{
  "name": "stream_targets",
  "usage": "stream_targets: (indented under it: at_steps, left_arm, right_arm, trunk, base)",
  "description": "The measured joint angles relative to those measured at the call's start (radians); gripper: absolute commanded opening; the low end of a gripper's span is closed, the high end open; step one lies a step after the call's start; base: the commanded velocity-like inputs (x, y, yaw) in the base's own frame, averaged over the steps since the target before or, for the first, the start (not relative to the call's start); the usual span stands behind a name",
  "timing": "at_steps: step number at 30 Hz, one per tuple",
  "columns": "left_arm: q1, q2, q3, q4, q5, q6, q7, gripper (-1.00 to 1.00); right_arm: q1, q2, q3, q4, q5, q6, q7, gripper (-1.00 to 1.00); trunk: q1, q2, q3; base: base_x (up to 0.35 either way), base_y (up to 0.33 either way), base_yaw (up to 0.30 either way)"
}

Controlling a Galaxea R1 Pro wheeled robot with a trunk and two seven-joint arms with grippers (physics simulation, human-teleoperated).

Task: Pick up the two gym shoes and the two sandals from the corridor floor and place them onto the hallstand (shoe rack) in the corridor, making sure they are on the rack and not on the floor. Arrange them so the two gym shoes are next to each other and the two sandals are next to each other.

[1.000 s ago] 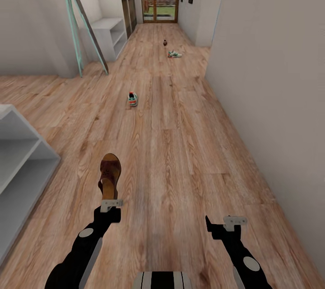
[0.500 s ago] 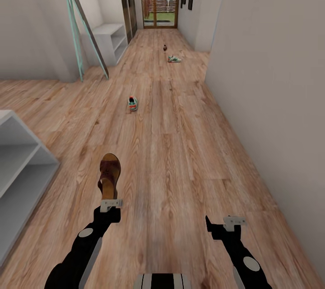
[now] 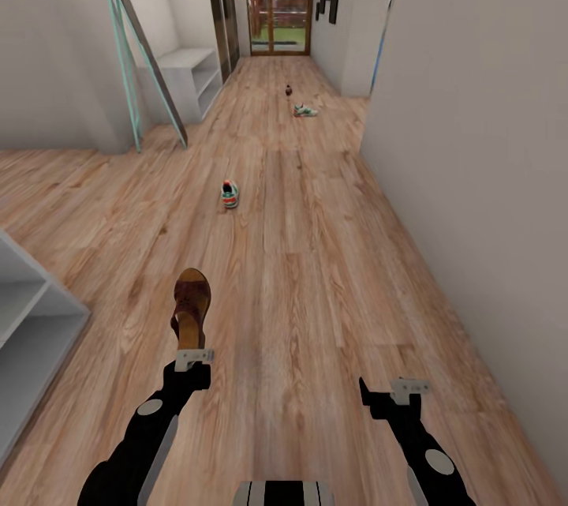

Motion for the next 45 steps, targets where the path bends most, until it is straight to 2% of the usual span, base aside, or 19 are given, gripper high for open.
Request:
stream_targets:
  at_steps: [14,37,45]
  left_arm:
    - [0.0,0.0,0.0,0.001,0.001,0.0,0.0,-1.0]
    - [0.0,-0.001,0.0,0.001,0.001,0.0,0.0,-1.0]
    - [0.0,0.0,0.0,0.001,0.001,0.0,0.0,-1.0]
  right_arm:
    - [0.0,0.0,0.0,0.001,0.006,0.0,0.0,1.0]
    - [0.0,0.0,0.0,0.001,0.007,0.0,0.0,1.0]
    - [0.0,0.0,0.0,0.002,0.007,0.0,-0.001,1.0]
  trunk:
    - [0.0,0.0,0.003]
    - [0.0,0.0,0.039]
    - [0.0,0.0,0.051]
  base:
    - [0.346,0.0,0.0]
    - [0.346,0.0,0.002]
    - [0.346,0.0,0.149]
